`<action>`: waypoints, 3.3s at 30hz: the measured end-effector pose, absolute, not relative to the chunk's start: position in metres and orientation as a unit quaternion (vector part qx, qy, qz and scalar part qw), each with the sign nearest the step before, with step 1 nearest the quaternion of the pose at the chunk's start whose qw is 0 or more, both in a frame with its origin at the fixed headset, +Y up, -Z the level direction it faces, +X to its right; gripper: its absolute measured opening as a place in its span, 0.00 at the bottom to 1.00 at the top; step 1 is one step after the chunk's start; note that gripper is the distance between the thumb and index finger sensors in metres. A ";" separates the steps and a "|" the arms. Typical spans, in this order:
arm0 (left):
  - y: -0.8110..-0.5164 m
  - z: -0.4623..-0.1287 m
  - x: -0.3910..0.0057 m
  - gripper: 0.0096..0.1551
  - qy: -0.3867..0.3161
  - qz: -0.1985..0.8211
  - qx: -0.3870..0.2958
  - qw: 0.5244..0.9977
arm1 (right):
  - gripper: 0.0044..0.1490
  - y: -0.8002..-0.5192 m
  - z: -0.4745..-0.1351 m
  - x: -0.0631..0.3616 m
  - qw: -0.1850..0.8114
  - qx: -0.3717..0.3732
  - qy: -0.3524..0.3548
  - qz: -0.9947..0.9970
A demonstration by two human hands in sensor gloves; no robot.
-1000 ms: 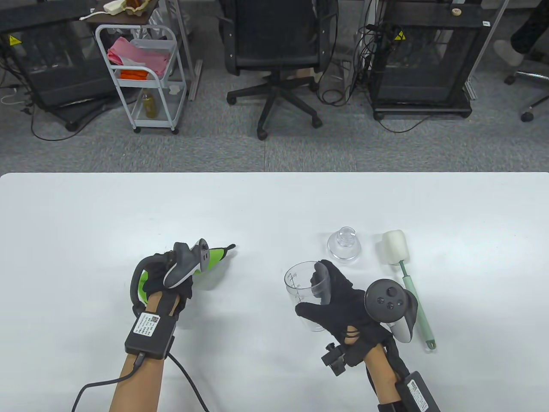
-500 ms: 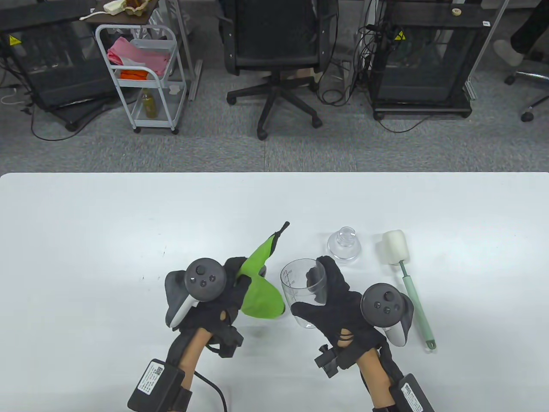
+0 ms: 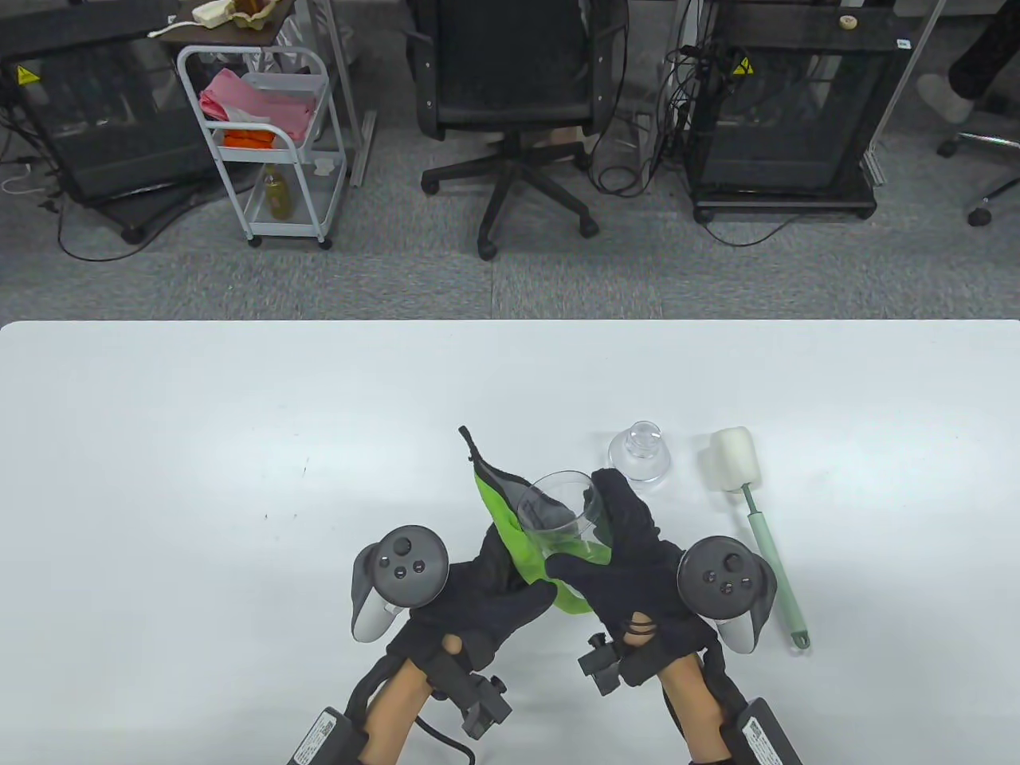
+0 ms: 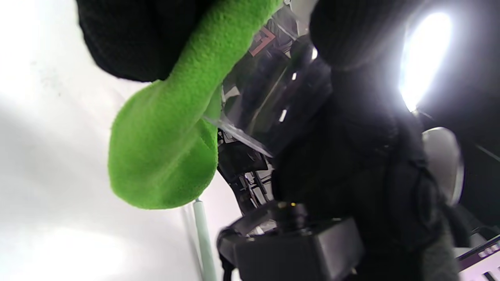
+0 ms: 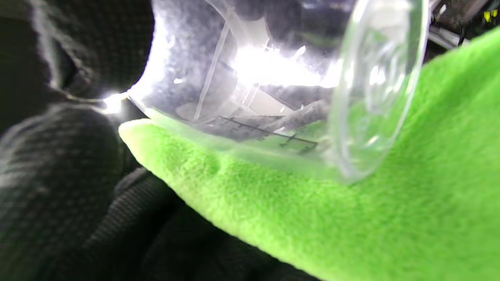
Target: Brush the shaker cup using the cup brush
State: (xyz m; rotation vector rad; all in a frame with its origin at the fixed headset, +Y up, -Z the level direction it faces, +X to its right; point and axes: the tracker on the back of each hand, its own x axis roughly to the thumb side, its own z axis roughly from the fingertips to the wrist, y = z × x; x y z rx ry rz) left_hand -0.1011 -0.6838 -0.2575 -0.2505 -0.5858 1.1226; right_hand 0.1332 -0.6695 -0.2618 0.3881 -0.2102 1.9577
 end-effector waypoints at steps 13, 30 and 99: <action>-0.692 -0.259 -0.104 0.66 -0.227 0.577 -0.097 0.779 | 0.55 -0.666 -0.263 0.125 0.528 0.216 -0.059 0.819; -0.695 -0.259 -0.105 0.71 -0.200 0.573 -0.082 0.791 | 0.50 -0.656 -0.251 0.117 0.508 0.182 -0.086 0.838; -0.689 -0.253 -0.103 0.74 -0.226 0.589 -0.032 0.775 | 0.45 -0.659 -0.260 0.123 0.591 0.221 0.000 0.776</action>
